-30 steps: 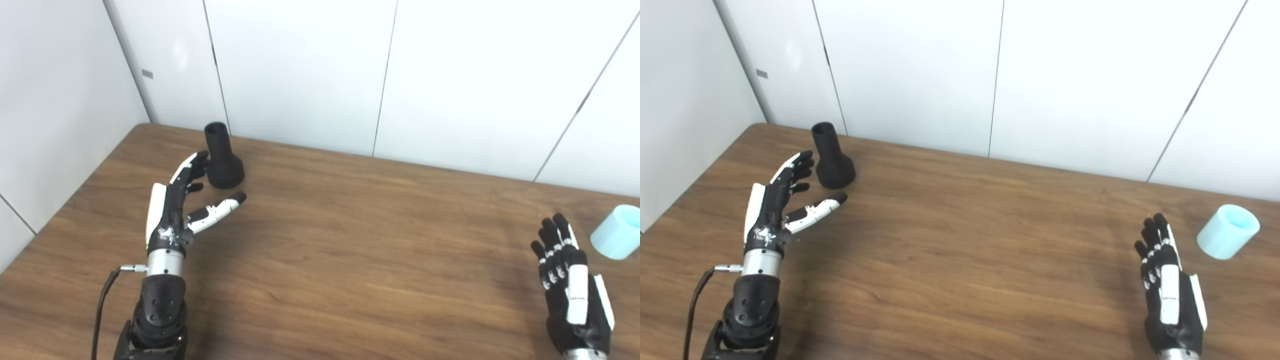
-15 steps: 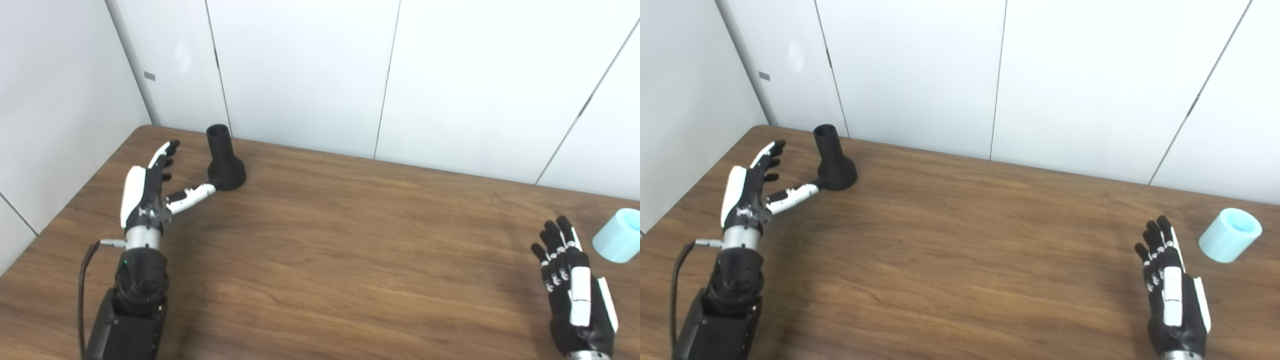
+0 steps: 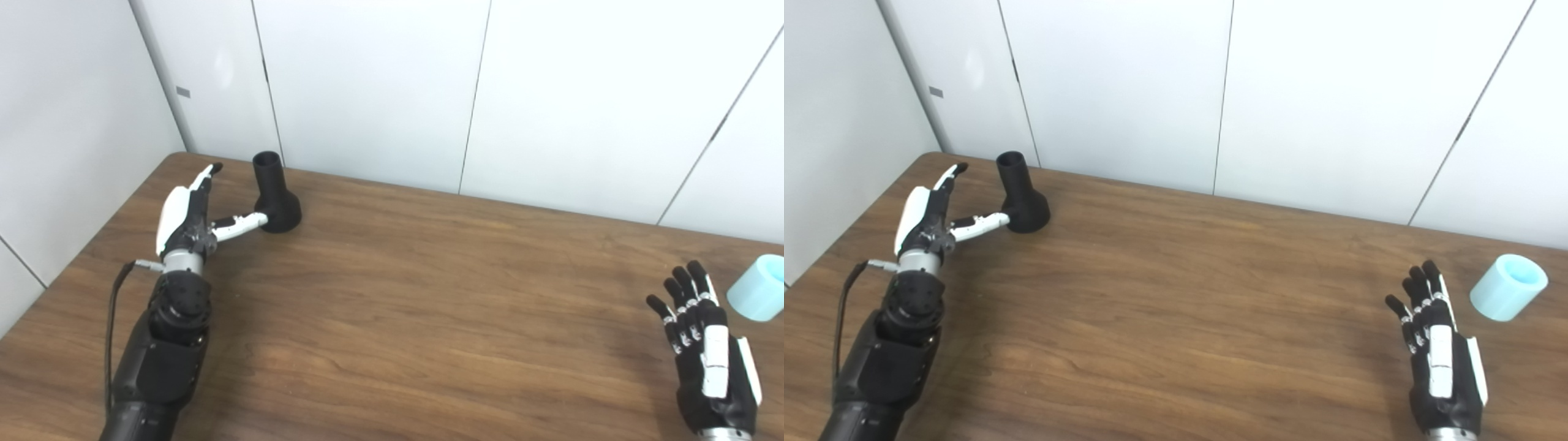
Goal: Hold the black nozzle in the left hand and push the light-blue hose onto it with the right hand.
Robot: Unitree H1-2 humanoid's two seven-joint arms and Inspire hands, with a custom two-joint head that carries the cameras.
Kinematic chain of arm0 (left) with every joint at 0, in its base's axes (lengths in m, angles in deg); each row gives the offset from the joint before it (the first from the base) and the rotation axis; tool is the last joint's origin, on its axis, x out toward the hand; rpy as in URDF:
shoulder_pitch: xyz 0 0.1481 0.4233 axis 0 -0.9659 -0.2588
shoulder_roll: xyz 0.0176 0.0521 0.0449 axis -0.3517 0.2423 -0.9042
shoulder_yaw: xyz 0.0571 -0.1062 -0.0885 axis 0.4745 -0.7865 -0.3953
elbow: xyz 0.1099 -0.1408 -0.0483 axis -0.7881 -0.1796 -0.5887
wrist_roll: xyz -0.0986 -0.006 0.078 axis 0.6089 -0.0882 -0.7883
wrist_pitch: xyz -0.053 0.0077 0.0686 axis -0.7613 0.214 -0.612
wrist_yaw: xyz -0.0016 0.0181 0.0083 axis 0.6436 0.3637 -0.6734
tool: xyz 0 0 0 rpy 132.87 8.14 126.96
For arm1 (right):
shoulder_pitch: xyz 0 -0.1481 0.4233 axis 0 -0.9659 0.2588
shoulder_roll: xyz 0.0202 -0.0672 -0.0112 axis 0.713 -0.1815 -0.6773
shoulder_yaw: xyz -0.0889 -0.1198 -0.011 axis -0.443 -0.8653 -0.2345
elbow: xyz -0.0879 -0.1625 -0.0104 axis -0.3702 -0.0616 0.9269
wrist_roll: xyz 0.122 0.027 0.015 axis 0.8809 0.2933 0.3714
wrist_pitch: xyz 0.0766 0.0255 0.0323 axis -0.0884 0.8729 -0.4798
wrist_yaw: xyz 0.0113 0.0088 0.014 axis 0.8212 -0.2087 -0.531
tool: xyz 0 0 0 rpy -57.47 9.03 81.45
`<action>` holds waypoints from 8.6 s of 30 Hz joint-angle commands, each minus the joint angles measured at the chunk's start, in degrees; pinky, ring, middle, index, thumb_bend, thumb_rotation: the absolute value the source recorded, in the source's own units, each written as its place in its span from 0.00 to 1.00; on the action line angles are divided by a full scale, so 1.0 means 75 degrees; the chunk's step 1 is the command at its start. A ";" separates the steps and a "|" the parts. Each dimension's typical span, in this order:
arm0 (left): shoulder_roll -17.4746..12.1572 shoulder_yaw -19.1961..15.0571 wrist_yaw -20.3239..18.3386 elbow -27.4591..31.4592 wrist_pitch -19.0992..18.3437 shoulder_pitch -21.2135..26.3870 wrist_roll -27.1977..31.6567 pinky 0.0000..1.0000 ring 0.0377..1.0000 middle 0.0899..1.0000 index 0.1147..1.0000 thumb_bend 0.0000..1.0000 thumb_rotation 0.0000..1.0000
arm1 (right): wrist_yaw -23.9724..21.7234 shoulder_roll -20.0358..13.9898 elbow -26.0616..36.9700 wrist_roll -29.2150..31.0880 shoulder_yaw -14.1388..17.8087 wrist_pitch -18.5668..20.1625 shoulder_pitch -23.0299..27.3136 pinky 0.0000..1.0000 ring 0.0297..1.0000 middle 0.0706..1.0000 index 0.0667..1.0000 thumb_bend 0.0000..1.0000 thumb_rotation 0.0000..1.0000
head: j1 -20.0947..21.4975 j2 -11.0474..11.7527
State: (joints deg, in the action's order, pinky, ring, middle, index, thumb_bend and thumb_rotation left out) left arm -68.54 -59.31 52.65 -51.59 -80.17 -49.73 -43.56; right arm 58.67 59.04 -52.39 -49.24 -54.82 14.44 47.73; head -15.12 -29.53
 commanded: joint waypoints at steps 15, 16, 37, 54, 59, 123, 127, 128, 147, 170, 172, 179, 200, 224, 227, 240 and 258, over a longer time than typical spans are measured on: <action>-0.0374 0.0625 -0.0345 -0.0387 0.0078 0.1120 -0.0070 0.87 0.94 0.91 0.88 0.97 0.32 | -0.0099 0.0029 -0.0985 -0.0271 -0.0099 -0.0219 -0.0591 0.88 0.97 0.96 0.98 0.45 0.98 | -0.0089 -0.0025; -0.0361 0.0642 -0.0341 -0.0413 0.0113 0.1126 -0.0054 0.91 0.94 0.91 0.88 0.96 0.31 | -0.0107 0.0028 -0.0997 -0.0280 -0.0099 -0.0227 -0.0585 0.89 0.98 0.96 0.98 0.44 0.99 | -0.0089 -0.0025; -0.0317 0.1089 0.0104 -0.1086 0.0110 0.1304 -0.0516 0.85 0.88 0.84 0.81 0.89 0.28 | 0.0116 0.0031 -0.0924 -0.0724 -0.0053 -0.0298 -0.0603 0.96 0.96 0.93 0.97 0.47 0.97 | -0.0076 -0.0116; -0.0310 0.1067 0.0044 -0.1370 0.0130 0.1616 -0.0309 0.86 0.89 0.82 0.79 0.89 0.28 | 0.0068 0.0068 -0.0722 -0.0707 -0.0098 -0.0192 -0.0672 0.95 0.95 0.91 0.96 0.46 0.98 | -0.0052 -0.0197; -0.0280 0.1097 -0.0074 -0.1307 0.0081 0.1647 -0.0252 0.89 0.90 0.82 0.76 0.87 0.29 | 0.0105 0.0079 -0.0692 -0.0726 -0.0085 -0.0164 -0.0678 0.94 0.94 0.90 0.94 0.47 0.96 | -0.0034 -0.0205; 0.0159 0.1639 0.2253 -0.1252 0.1412 0.0438 -0.1604 0.41 0.41 0.39 0.44 0.50 0.00 | -0.0477 -0.0049 0.0191 0.0220 -0.0097 0.0932 -0.0981 0.92 0.86 0.76 0.83 0.52 1.00 | 0.0007 -0.0715; 0.0395 0.1679 0.2673 -0.1305 0.1760 0.0227 -0.1722 0.40 0.41 0.40 0.45 0.50 0.00 | -0.0514 -0.0059 0.0072 0.0220 -0.0087 0.0857 -0.0929 0.94 0.85 0.75 0.81 0.52 1.00 | 0.0044 -0.0713; 0.0471 0.1690 0.2792 -0.1320 0.1839 0.0192 -0.1745 0.40 0.41 0.40 0.45 0.50 0.00 | -0.0504 -0.0053 0.0040 0.0218 -0.0076 0.0855 -0.0902 0.94 0.85 0.75 0.81 0.52 1.00 | 0.0070 -0.0709; 0.1933 0.2201 0.3152 -0.0303 0.2414 -0.0854 -0.2238 0.46 0.46 0.43 0.42 0.51 0.00 | -0.0121 0.0186 0.0073 0.0000 -0.0122 0.1034 -0.0645 0.87 0.83 0.75 0.81 0.51 1.00 | 0.1018 -0.0863; 0.3105 0.3624 0.2127 0.1215 0.2092 -0.1994 -0.3104 0.43 0.44 0.41 0.44 0.51 0.00 | 0.0424 0.0258 0.2644 -0.0304 0.0030 0.2390 -0.0735 0.77 0.81 0.76 0.79 0.51 0.83 | 0.2016 -0.1417; 0.3160 0.3760 0.2063 0.1281 0.2090 -0.2103 -0.3194 0.43 0.45 0.41 0.44 0.51 0.00 | 0.0438 0.0166 0.2823 -0.0365 0.0069 0.2383 -0.0748 0.76 0.80 0.75 0.79 0.51 0.83 | 0.2073 -0.1456; 0.3320 0.3995 0.1989 0.1356 0.2207 -0.2359 -0.3233 0.44 0.46 0.40 0.44 0.50 0.00 | 0.0338 -0.0070 0.3099 -0.0399 0.0040 0.2339 -0.0816 0.78 0.81 0.76 0.81 0.50 0.84 | 0.2137 -0.1516; 0.3291 0.4435 0.1480 0.1450 0.2579 -0.2752 -0.3165 0.43 0.45 0.39 0.45 0.50 0.00 | 0.0960 -0.0242 0.3950 -0.1241 0.0379 0.2990 -0.0109 0.69 0.76 0.74 0.77 0.59 0.55 | 0.3222 -0.1598; 0.3076 0.4171 0.1337 0.1294 0.2873 -0.2762 -0.2966 0.42 0.44 0.39 0.45 0.50 0.00 | -0.0118 -0.3755 0.4222 -0.5300 -0.0062 0.5163 0.2343 0.72 0.78 0.77 0.72 0.83 0.09 | 0.4686 -0.1470; 0.3055 0.4146 0.1336 0.1270 0.2913 -0.2761 -0.2936 0.42 0.44 0.39 0.45 0.50 0.00 | -0.0668 -0.4323 0.3749 -0.5705 -0.0423 0.5309 0.2602 0.76 0.83 0.77 0.72 0.87 0.06 | 0.4859 -0.1420; 0.2968 0.3962 0.1272 0.1305 0.2980 -0.2752 -0.2869 0.41 0.45 0.39 0.44 0.50 0.00 | -0.1634 -0.5243 0.1317 -0.7058 -0.2011 0.4664 0.3688 0.81 0.84 0.79 0.74 1.00 0.18 | 0.5269 -0.1406; 0.2892 0.3838 0.1251 0.1163 0.3064 -0.2708 -0.2723 0.42 0.45 0.40 0.44 0.50 0.00 | -0.0988 -0.4724 -0.1871 -0.7567 -0.2772 0.3992 0.4485 0.77 0.83 0.82 0.78 0.97 0.19 | 0.5287 -0.1255</action>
State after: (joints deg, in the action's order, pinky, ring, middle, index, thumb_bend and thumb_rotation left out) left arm -44.51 -29.68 62.08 -39.20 -57.86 -68.19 -63.66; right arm 48.61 25.42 -66.58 -104.95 -76.18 46.31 77.79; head 24.52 -38.94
